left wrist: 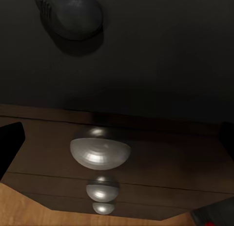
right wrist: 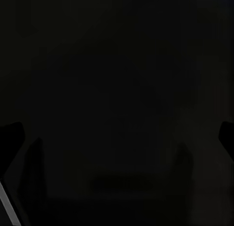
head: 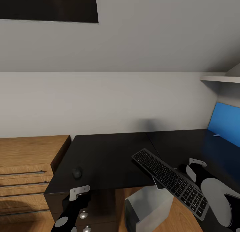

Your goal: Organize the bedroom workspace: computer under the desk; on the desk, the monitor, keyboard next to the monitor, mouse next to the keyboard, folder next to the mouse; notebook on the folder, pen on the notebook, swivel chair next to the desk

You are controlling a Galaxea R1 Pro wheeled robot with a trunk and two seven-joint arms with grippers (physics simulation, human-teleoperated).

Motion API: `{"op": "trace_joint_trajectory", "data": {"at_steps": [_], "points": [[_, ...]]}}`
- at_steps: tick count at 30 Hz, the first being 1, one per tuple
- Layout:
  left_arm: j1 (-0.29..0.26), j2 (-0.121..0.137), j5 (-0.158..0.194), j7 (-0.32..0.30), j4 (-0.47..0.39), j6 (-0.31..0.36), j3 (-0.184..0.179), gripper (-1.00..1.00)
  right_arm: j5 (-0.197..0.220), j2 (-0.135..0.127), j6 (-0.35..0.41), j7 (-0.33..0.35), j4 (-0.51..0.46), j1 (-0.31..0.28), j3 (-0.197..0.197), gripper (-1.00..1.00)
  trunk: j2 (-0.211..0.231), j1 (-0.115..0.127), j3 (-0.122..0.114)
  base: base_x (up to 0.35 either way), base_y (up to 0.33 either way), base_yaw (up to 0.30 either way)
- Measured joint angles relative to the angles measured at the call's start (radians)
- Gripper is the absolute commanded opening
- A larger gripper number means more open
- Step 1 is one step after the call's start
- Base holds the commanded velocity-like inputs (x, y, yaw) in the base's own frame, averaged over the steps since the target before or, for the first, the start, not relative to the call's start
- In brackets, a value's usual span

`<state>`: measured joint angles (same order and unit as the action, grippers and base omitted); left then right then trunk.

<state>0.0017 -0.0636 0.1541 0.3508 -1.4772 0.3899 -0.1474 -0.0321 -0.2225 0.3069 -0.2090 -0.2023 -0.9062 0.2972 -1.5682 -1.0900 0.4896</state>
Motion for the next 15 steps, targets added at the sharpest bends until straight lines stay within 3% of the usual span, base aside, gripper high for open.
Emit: {"op": "trace_joint_trajectory", "data": {"at_steps": [15], "points": [[0.0, 0.0, -0.002, 0.0, 0.003, -0.001, 0.0, 1.0, 0.001, -0.037, 0.0, 0.0, 0.001, 0.0, 0.016, 1.0, 0.0, 0.0, 0.0, 0.0, 0.0, 0.0]]}}
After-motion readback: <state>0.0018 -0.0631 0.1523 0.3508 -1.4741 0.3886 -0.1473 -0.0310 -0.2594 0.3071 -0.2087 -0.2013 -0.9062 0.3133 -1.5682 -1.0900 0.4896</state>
